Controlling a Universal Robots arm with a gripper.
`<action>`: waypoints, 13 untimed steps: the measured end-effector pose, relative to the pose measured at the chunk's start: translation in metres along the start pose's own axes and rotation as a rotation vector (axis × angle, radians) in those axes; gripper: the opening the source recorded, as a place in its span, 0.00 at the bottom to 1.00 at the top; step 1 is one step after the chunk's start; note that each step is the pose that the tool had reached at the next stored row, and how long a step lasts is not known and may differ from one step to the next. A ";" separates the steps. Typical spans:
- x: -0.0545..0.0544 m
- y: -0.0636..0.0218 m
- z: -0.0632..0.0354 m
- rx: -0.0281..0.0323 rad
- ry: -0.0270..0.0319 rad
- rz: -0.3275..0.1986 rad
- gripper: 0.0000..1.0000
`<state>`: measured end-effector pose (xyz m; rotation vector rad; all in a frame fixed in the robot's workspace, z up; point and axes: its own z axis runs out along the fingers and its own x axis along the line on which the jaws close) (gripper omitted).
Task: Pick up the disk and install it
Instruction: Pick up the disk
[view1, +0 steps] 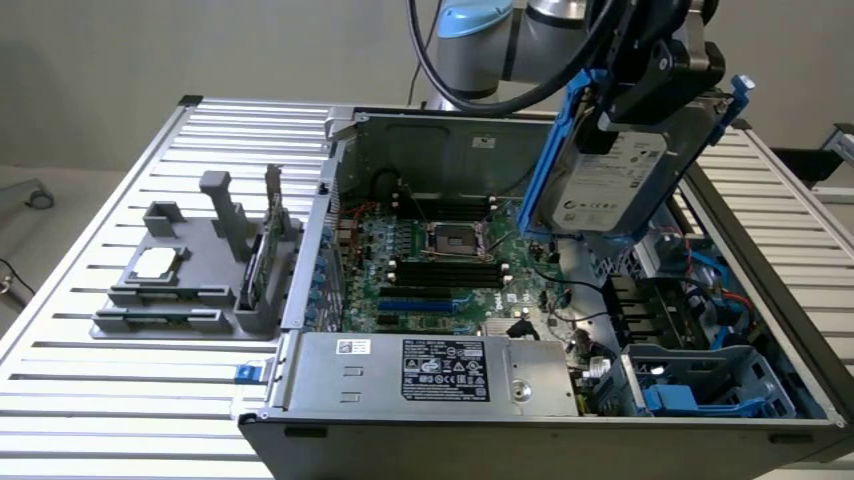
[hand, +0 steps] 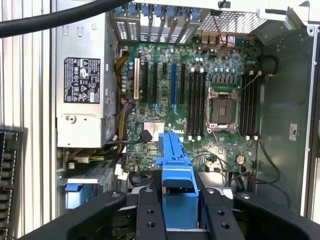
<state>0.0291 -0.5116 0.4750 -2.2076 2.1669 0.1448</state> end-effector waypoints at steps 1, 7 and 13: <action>0.002 -0.0003 -0.0002 0.0001 -0.0001 0.001 0.33; 0.012 -0.0016 -0.0013 0.0006 -0.0012 0.006 0.33; 0.023 -0.0026 -0.0023 0.0012 -0.0022 0.012 0.33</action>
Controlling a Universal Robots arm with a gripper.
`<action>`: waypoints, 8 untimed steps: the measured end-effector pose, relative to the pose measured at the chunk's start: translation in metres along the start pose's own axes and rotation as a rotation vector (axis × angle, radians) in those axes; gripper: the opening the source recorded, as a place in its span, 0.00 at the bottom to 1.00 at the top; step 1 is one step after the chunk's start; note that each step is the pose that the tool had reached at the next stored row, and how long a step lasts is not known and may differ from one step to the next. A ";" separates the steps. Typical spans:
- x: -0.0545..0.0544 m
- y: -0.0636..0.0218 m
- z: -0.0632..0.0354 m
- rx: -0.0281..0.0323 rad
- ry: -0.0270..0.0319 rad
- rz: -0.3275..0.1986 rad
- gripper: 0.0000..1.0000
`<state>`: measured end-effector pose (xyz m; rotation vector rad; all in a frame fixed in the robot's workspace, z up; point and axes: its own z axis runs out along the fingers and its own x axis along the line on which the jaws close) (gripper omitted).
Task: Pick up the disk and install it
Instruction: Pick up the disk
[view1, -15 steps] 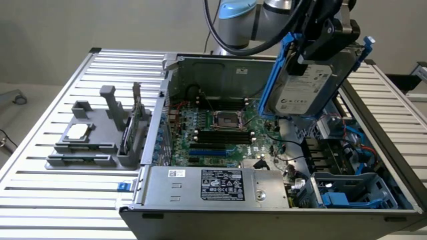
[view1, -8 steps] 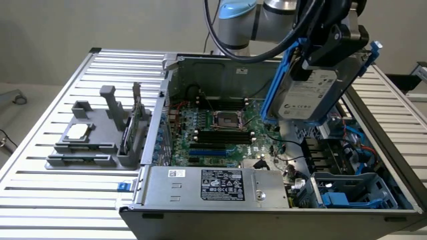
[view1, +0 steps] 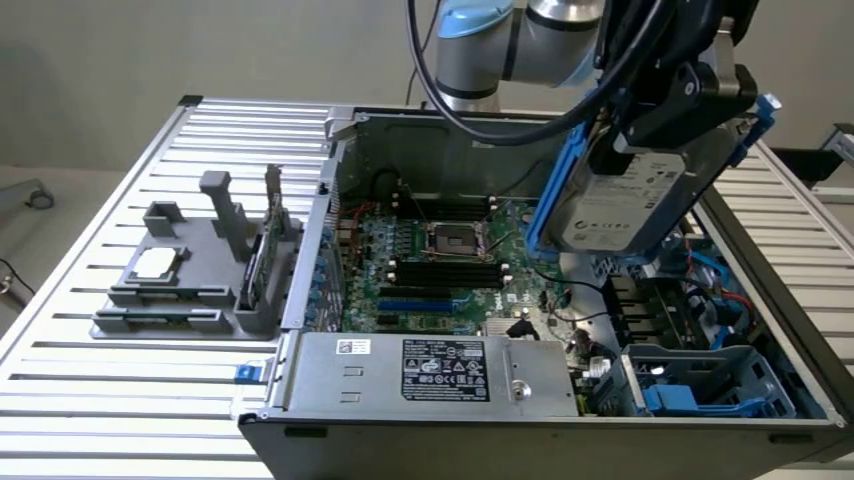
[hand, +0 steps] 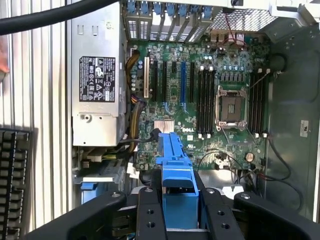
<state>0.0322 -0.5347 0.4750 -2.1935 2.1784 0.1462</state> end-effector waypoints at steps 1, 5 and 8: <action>0.002 -0.0003 -0.0002 0.0001 -0.0002 0.001 0.33; 0.009 -0.0017 -0.0009 0.0003 -0.0007 0.003 0.33; 0.014 -0.0028 -0.0015 0.0005 -0.0007 0.005 0.33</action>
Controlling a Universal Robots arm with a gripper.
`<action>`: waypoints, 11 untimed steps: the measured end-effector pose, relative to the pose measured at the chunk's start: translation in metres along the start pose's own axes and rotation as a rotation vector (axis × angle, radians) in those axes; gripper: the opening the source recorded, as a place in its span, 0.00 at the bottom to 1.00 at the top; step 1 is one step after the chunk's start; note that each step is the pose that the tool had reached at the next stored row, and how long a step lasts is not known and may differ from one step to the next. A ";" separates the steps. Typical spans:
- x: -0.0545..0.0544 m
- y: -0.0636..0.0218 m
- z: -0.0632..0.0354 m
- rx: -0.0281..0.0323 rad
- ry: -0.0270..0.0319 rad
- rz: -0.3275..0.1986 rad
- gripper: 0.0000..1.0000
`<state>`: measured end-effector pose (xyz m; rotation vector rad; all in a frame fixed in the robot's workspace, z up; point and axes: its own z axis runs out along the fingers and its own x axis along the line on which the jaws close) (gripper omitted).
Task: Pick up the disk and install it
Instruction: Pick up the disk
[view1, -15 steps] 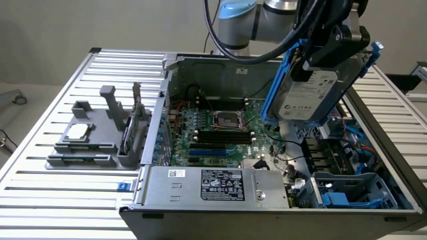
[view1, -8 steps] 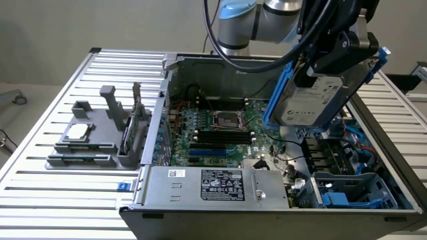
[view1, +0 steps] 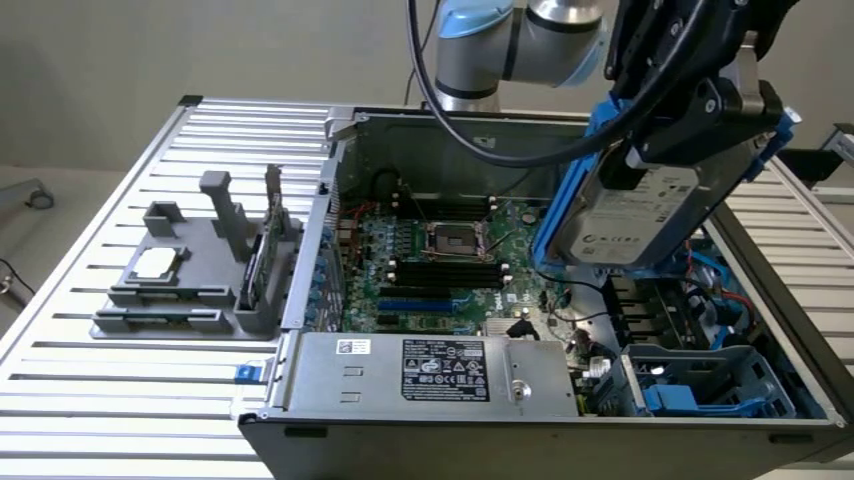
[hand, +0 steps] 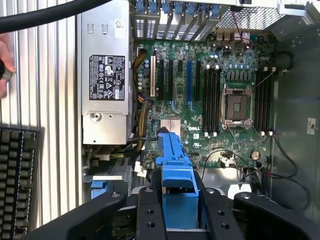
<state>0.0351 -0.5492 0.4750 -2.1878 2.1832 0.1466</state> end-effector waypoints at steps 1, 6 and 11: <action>0.002 -0.0004 -0.0002 0.0000 0.0000 0.001 0.33; 0.012 -0.0019 -0.0013 0.0004 -0.0001 0.004 0.33; 0.023 -0.0028 -0.0025 0.0006 -0.0002 0.006 0.33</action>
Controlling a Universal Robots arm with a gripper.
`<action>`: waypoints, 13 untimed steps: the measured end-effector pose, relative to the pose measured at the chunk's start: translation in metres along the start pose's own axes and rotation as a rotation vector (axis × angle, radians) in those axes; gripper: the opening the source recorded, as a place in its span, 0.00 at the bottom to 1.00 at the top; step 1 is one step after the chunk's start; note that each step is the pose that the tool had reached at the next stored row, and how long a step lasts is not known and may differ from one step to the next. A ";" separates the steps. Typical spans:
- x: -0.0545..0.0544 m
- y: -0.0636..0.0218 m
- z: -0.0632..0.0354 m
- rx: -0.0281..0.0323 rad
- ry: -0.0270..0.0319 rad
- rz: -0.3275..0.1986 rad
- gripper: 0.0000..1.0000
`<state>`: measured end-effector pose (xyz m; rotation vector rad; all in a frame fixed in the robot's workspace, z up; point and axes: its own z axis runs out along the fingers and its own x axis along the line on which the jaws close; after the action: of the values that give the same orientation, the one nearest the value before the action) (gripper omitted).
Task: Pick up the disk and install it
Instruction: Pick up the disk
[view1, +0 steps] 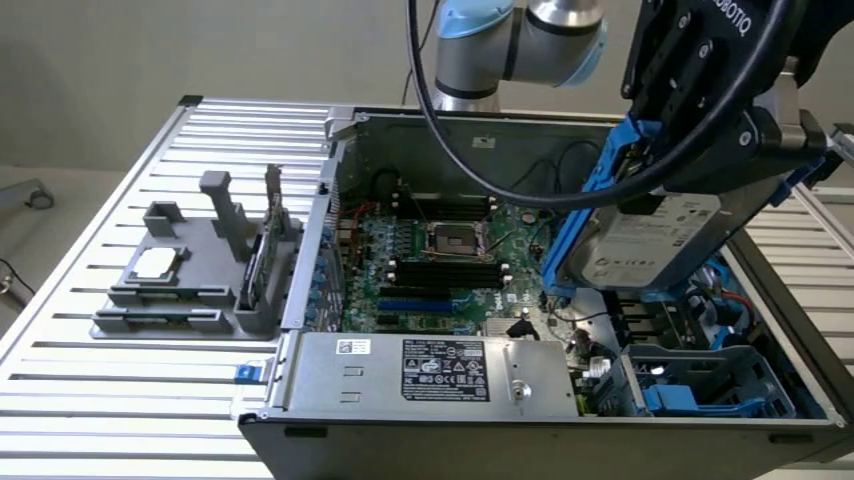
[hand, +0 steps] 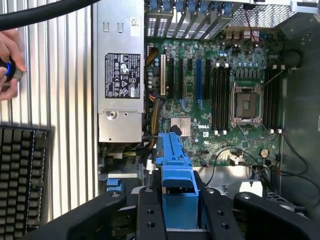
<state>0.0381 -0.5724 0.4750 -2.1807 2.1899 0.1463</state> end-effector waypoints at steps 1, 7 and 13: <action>0.002 -0.0002 -0.0002 0.0000 0.0000 0.000 0.33; 0.015 -0.0012 -0.0016 0.0003 -0.0001 0.003 0.33; 0.030 -0.0040 -0.0023 0.0004 -0.0002 0.003 0.33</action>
<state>0.0419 -0.6026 0.4741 -2.1768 2.1935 0.1462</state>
